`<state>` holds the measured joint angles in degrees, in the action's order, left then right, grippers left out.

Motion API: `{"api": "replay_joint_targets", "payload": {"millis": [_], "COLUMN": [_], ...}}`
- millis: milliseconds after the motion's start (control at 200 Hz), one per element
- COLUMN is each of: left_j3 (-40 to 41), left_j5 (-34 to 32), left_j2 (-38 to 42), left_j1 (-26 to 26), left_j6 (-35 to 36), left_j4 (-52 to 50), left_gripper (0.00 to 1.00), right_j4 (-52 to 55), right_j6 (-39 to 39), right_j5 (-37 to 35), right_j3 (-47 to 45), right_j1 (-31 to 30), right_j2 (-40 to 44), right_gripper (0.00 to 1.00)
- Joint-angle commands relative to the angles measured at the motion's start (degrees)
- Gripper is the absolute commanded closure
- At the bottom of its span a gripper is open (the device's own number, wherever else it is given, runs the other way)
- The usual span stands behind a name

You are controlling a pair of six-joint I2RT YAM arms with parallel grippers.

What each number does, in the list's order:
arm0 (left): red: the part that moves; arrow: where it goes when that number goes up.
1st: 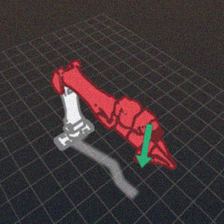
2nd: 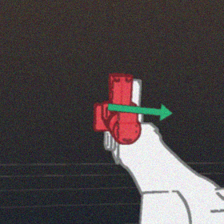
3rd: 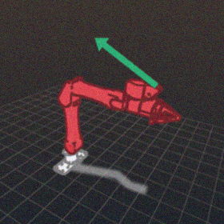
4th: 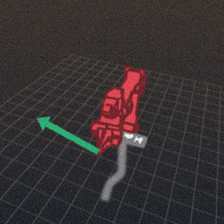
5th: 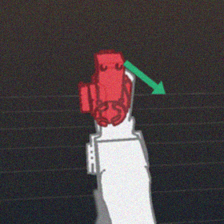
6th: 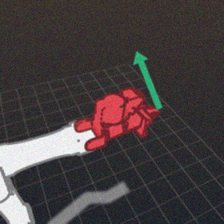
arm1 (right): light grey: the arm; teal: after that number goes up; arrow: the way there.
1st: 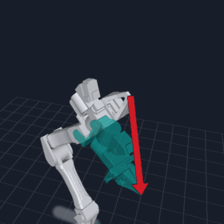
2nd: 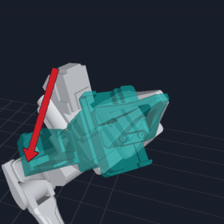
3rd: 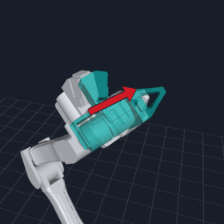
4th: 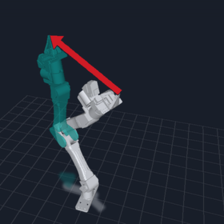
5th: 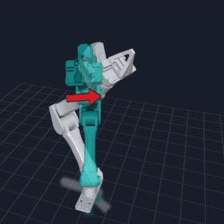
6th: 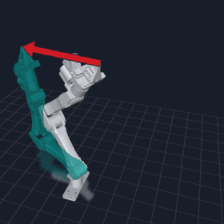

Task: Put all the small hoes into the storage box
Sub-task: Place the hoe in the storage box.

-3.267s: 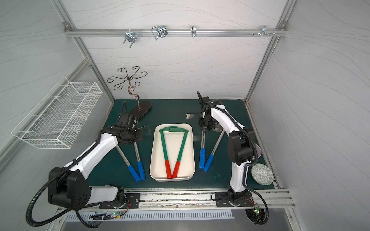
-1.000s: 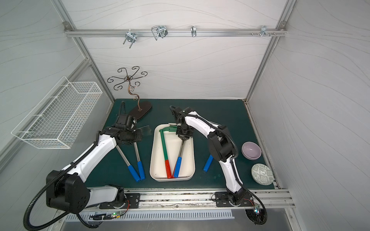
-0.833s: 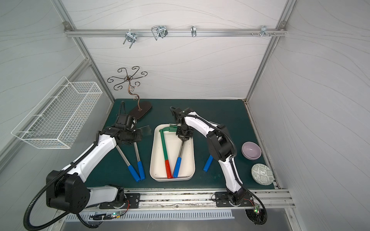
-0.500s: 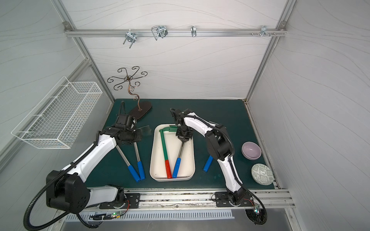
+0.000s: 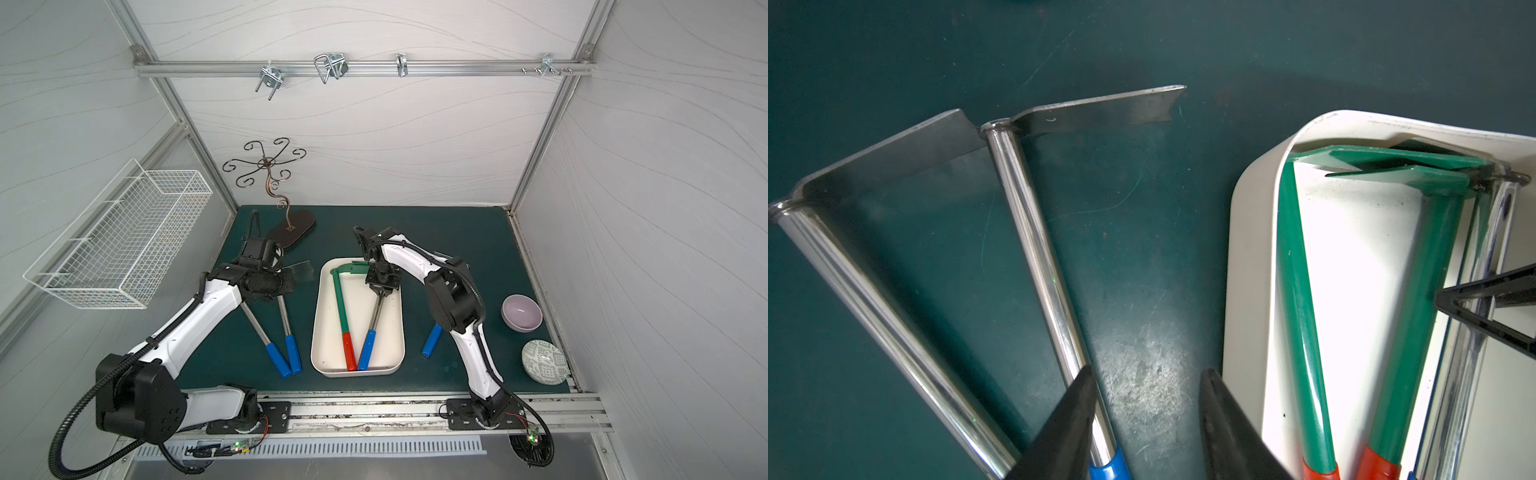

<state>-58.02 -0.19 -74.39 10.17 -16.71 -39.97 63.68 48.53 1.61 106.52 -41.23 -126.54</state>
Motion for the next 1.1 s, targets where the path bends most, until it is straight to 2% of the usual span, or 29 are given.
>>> {"api": "replay_joint_targets", "payload": {"millis": [0, 195, 500, 700, 830, 1091], "left_j3": [-0.37, -0.33, -0.25, 0.35, 0.88, 0.99], "left_j5": [0.34, 0.54, 0.19, -0.16, -0.94, -3.28], "left_j2": [0.62, 0.74, 0.78, 1.5, 1.97, -0.29], "left_j1": [-0.33, -0.32, -0.33, -0.33, -0.33, -0.3], "left_j6": [-0.61, -0.67, -0.69, -0.69, -0.87, -2.05], "left_j4": [1.42, 1.53, 1.64, 2.08, 2.15, 1.3], "left_gripper": [0.57, 0.57, 0.57, 0.55, 0.51, 0.41], "right_j4": [1.27, 1.63, 4.94, 6.98, 6.14, -1.11], "right_j6": [1.3, 0.97, -0.31, -2.73, -5.85, -11.99], "right_j5": [1.12, 0.95, -1.56, -3.42, -4.42, -5.05], "right_j3": [-0.14, 0.56, 4.39, 5.47, 1.25, -17.68], "right_j1": [0.25, 0.35, 0.84, 2.97, 5.98, 15.04], "right_j2": [-0.05, 0.42, 3.59, 10.26, 17.4, 35.09], "right_gripper": [0.7, 0.57, 0.52, 0.49, 0.48, 0.48]}}
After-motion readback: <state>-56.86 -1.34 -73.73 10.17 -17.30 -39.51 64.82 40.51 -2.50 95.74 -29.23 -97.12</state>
